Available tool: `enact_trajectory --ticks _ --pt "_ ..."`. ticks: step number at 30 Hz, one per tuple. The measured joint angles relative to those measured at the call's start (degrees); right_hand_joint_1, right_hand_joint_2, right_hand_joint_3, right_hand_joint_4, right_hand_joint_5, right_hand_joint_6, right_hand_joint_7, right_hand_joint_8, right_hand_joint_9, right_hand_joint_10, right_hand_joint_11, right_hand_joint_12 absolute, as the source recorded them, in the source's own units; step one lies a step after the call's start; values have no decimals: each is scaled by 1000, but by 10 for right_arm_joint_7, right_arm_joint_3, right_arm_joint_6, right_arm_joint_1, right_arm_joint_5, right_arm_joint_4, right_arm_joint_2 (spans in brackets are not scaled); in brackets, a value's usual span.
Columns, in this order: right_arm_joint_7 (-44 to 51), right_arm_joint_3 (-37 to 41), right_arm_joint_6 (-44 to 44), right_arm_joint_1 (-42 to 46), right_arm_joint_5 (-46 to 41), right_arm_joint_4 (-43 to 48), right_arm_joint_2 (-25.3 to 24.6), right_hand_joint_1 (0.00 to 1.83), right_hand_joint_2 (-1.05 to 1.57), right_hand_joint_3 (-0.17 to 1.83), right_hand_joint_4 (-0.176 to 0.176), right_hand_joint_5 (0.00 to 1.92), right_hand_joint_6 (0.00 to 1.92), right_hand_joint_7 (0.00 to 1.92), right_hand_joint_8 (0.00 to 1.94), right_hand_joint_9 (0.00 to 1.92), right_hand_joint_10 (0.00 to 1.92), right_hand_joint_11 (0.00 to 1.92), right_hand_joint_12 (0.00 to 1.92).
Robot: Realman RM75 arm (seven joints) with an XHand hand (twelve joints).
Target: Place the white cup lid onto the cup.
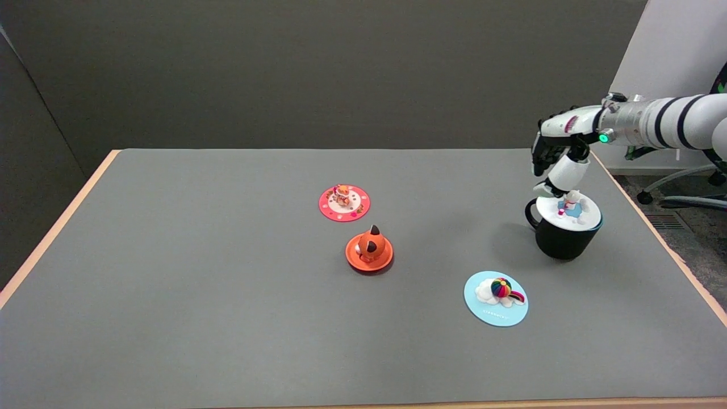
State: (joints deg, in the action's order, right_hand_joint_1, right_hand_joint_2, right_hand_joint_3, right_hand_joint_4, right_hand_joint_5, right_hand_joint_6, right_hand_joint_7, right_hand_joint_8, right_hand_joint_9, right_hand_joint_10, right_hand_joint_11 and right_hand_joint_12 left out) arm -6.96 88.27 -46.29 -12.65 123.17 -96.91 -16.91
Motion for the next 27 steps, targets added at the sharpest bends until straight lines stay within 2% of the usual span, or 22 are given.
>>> enact_trajectory --ticks 12,27 --pt "-7 96 -28 85 10 4 -4 735 591 786 -70 808 386 834 221 751 215 522 444" --pt "-11 124 -43 128 22 10 -8 762 625 766 -75 811 372 875 231 757 217 525 428"
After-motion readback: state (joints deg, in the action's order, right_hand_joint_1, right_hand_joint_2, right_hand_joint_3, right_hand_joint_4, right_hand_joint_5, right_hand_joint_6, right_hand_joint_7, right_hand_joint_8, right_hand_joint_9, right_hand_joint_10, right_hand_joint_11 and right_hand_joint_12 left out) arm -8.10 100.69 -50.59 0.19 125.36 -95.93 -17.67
